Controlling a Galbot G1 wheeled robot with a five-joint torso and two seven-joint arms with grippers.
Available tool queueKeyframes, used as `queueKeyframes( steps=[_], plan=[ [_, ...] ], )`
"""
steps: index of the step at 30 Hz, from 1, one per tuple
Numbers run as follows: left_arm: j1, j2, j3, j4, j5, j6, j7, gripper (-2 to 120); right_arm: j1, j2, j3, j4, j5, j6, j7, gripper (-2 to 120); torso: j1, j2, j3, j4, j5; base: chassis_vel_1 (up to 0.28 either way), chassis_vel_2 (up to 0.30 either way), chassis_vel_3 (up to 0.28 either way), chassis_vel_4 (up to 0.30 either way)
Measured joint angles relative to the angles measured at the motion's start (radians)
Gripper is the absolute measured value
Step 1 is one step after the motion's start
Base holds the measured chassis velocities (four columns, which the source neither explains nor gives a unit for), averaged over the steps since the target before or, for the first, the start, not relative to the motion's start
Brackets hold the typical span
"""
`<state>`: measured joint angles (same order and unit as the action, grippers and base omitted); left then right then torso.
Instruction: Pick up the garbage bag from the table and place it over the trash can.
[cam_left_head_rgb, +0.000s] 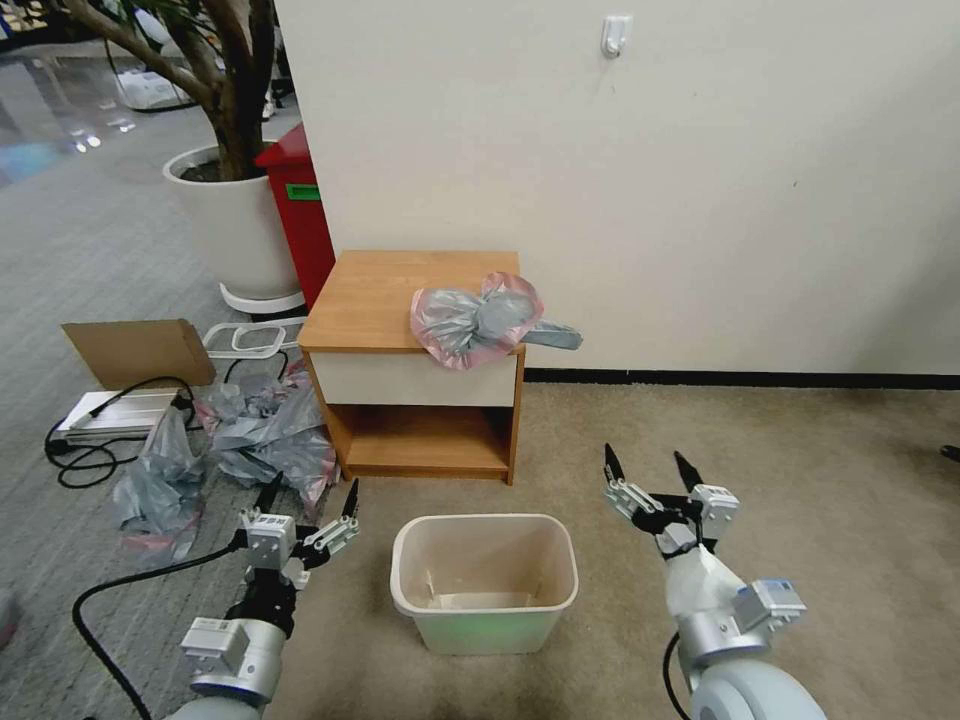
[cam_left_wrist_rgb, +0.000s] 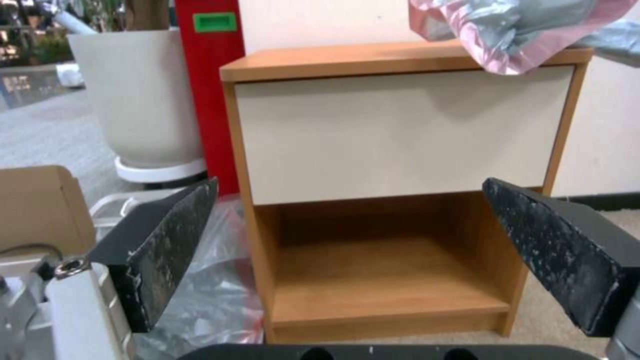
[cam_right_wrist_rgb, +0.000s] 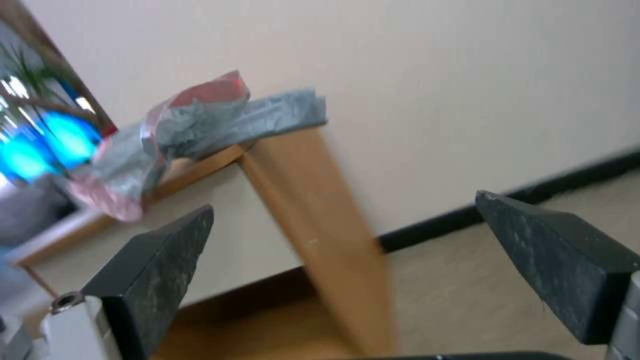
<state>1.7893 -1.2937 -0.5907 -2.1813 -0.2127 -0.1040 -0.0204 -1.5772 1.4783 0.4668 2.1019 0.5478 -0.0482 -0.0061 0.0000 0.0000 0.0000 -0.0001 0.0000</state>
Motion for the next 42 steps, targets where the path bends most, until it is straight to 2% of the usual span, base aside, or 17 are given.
queueKeyframes(
  steps=[1,4,5,9,14,28,35,40,42],
  plan=[
    [0.004,0.004,0.000,0.001,0.000,-0.006,0.001,99,0.048,0.000,-0.009,-0.039,0.103,-0.007,0.015,100,0.000,0.000,0.000,-0.0001,-0.0001,0.000,0.000,0.000,0.000],
    [0.014,0.008,-0.016,0.002,0.000,-0.010,0.001,100,0.174,0.024,-0.024,-0.126,0.297,-0.023,0.056,100,0.000,0.000,0.000,0.0001,0.0000,0.000,0.000,0.000,0.000],
    [0.014,0.008,-0.016,0.002,0.000,-0.010,0.001,100,0.174,0.024,-0.024,-0.126,0.297,-0.023,0.056,100,0.000,0.000,0.000,0.0001,0.0000,0.000,0.000,0.000,0.000],
    [0.029,-0.001,-0.034,-0.010,0.004,-0.010,0.000,100,0.332,0.052,-0.028,-0.200,0.514,-0.044,0.112,99,0.000,0.000,0.000,0.0002,-0.0001,0.000,0.000,0.000,0.000],
    [0.041,-0.010,-0.044,-0.018,0.011,-0.008,-0.002,100,0.445,0.055,-0.029,-0.271,0.636,-0.047,0.143,99,0.000,0.000,0.000,0.0001,-0.0001,0.000,0.000,0.000,0.000],
    [0.060,-0.036,-0.056,-0.021,0.031,-0.005,-0.005,100,0.599,0.105,-0.076,-0.489,0.660,-0.016,0.103,95,0.000,0.000,0.000,0.0002,-0.0001,0.000,0.000,0.000,0.000],
    [0.060,-0.040,-0.062,-0.013,0.031,-0.005,-0.008,100,0.633,0.110,-0.077,-0.541,0.654,0.000,0.064,76,0.000,0.000,0.000,0.0001,-0.0001,0.000,0.000,0.000,0.000],
    [0.062,-0.041,-0.062,-0.012,0.031,-0.004,-0.009,100,0.664,0.114,-0.072,-0.574,0.652,0.006,0.053,72,0.000,0.000,0.000,0.0001,-0.0001,0.000,0.000,0.000,0.000],
    [0.064,-0.043,-0.062,-0.010,0.032,-0.004,-0.009,100,0.675,0.119,-0.070,-0.590,0.651,0.009,0.049,65,0.000,0.000,0.000,0.0001,-0.0001,0.000,0.000,0.000,0.000]
  ],
)
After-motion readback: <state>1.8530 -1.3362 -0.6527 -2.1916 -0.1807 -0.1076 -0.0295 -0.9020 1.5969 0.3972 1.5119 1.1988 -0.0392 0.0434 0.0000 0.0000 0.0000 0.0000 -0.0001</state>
